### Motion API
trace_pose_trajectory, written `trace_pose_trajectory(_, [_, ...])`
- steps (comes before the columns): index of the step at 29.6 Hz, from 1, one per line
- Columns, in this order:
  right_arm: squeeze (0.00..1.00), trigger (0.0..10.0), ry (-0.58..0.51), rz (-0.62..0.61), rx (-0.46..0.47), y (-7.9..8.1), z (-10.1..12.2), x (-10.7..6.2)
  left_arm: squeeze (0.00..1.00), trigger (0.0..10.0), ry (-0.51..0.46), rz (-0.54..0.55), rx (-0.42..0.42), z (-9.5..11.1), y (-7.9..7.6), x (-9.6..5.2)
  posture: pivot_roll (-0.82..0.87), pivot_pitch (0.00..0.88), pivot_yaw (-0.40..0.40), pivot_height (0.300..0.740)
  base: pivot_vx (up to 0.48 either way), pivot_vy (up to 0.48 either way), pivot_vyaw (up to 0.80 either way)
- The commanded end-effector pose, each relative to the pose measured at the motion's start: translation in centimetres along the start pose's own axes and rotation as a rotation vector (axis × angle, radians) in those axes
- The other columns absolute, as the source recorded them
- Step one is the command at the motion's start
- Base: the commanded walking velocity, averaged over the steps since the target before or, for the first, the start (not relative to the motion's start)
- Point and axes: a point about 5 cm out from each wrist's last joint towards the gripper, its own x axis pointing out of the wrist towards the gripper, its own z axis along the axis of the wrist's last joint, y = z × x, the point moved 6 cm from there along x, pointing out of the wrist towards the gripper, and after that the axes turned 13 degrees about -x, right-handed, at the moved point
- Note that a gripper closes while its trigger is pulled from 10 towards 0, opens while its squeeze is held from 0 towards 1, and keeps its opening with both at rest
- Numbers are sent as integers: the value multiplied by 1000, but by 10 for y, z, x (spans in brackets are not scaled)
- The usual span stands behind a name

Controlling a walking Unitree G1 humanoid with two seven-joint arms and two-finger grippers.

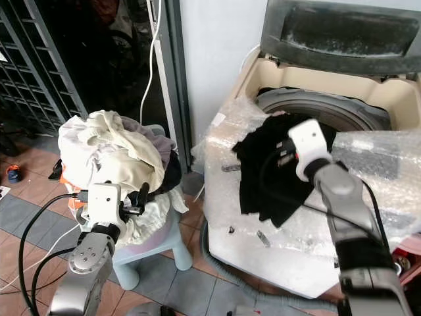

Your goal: Clothes washing

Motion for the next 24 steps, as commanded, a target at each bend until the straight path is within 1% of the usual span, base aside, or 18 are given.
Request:
trace_pose_trajectory(1, [0,0,-76,-210,-24,-54,29,1,0,10000,1,1,-3,2,0,0,-71,0,47,740,0,0,0])
trace_pose_trajectory(3, [0,0,-145,-346,-20,-86,55,1,0,10000,2,0,1,2,0,1,-73,0,49,740,0,0,0])
trace_pose_trajectory(4, [0,0,-221,-506,-11,-120,84,-6,0,10000,1,0,4,2,1,1,-71,0,47,740,0,0,0])
trace_pose_trajectory(5, [0,0,-221,-506,-11,-120,84,-6,0,10000,1,0,4,2,1,1,-71,0,47,740,0,0,0])
trace_pose_trajectory(6, [0,0,-260,-585,-4,-137,101,-10,0,10000,-3,4,8,3,1,2,-70,0,46,740,0,0,0])
trace_pose_trajectory(7, [0,0,-266,-596,-3,-140,105,-10,0,10000,-4,6,9,3,2,2,-70,0,46,740,0,0,0])
trace_pose_trajectory(8, [0,0,-262,-595,-28,-140,108,-8,0,10000,-5,7,10,4,2,2,-69,0,45,740,0,0,0])
trace_pose_trajectory(9, [0,8784,-257,-579,-53,-136,110,-4,0,10000,-6,10,11,4,3,2,-69,0,45,740,0,0,0])
trace_pose_trajectory(10, [0,10000,-268,-526,-47,-122,110,2,0,10000,-8,19,16,4,4,2,-69,0,45,740,0,0,0])
trace_pose_trajectory(11, [1000,10000,-278,-490,-23,-113,108,4,0,10000,-11,30,24,5,5,2,-69,0,45,740,0,0,0])
trace_pose_trajectory(12, [1000,10000,-283,-445,-1,-97,102,4,0,10000,-15,62,44,5,10,2,-66,0,43,740,0,0,0])
trace_pose_trajectory(14, [1000,10000,-275,-436,-7,-90,97,3,0,10000,-14,81,52,5,13,3,-65,0,44,740,0,0,0])
trace_pose_trajectory(16, [1000,10000,-260,-430,-13,-79,88,0,0,10000,-13,94,56,5,16,4,-63,0,46,740,0,0,0])
trace_pose_trajectory(17, [1000,10000,-260,-430,-13,-79,88,0,0,10000,-13,94,56,5,16,4,-63,0,46,740,0,0,0])
trace_pose_trajectory(21, [1000,10000,-240,-407,-16,-60,73,-10,0,10000,-27,79,62,8,14,5,-70,0,57,740,0,0,0])
trace_pose_trajectory(22, [1000,10000,-235,-388,-7,-51,68,-16,0,10000,-36,74,66,10,13,6,-75,0,62,740,0,0,0])
trace_pose_trajectory(23, [1000,10000,-234,-382,-3,-48,67,-18,0,10000,-38,73,68,11,13,7,-76,0,63,740,0,0,0])
trace_pose_trajectory(24, [1000,10000,-234,-365,4,-40,64,-21,0,10000,-40,72,69,12,12,8,-79,0,67,740,0,0,0])
